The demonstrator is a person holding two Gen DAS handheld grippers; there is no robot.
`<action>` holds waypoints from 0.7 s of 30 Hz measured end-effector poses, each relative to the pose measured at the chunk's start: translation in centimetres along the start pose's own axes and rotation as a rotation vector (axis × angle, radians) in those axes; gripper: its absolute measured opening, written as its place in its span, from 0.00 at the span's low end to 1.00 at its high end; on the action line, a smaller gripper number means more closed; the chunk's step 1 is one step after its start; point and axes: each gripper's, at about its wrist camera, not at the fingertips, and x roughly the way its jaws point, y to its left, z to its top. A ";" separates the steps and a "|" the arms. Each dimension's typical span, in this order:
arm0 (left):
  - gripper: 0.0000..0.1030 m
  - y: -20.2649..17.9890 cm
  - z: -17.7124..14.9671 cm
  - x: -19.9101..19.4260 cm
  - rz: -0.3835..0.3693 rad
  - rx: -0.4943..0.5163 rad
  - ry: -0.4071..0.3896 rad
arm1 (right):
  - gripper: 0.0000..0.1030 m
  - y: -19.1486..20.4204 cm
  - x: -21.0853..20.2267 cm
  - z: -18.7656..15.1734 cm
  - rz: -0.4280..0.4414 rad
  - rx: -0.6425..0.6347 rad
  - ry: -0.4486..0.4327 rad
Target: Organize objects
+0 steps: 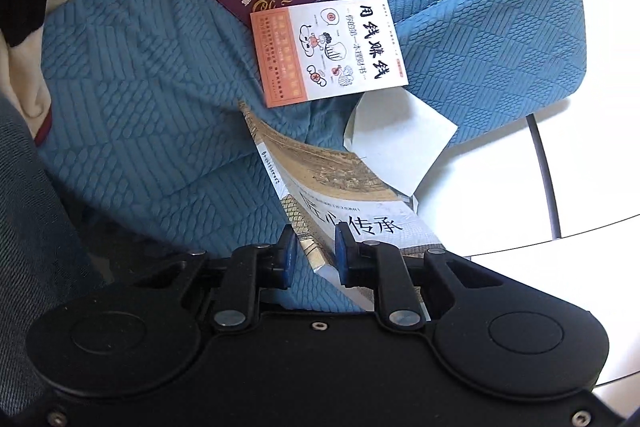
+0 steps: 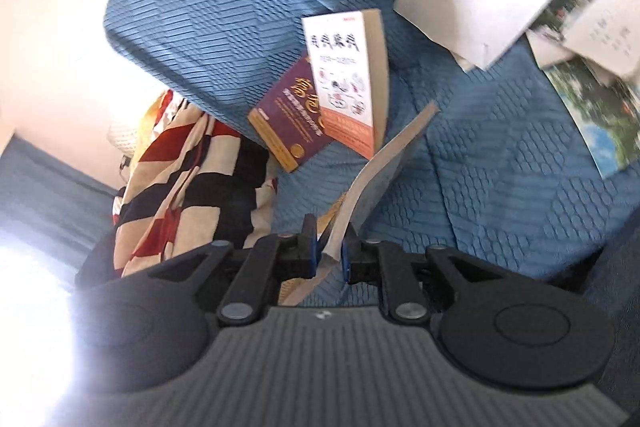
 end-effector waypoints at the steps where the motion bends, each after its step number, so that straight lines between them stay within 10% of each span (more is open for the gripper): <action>1: 0.18 0.0 0.0 0.1 -0.004 0.001 0.000 | 0.14 0.1 0.0 0.2 0.004 -0.008 -0.002; 13: 0.19 -1.3 0.4 1.1 0.058 0.109 -0.029 | 0.15 -0.9 1.5 1.3 0.071 -0.059 -0.004; 21: 0.16 0.2 -0.9 3.8 0.116 0.120 0.037 | 0.15 -3.4 3.3 -0.4 -0.035 -0.029 0.047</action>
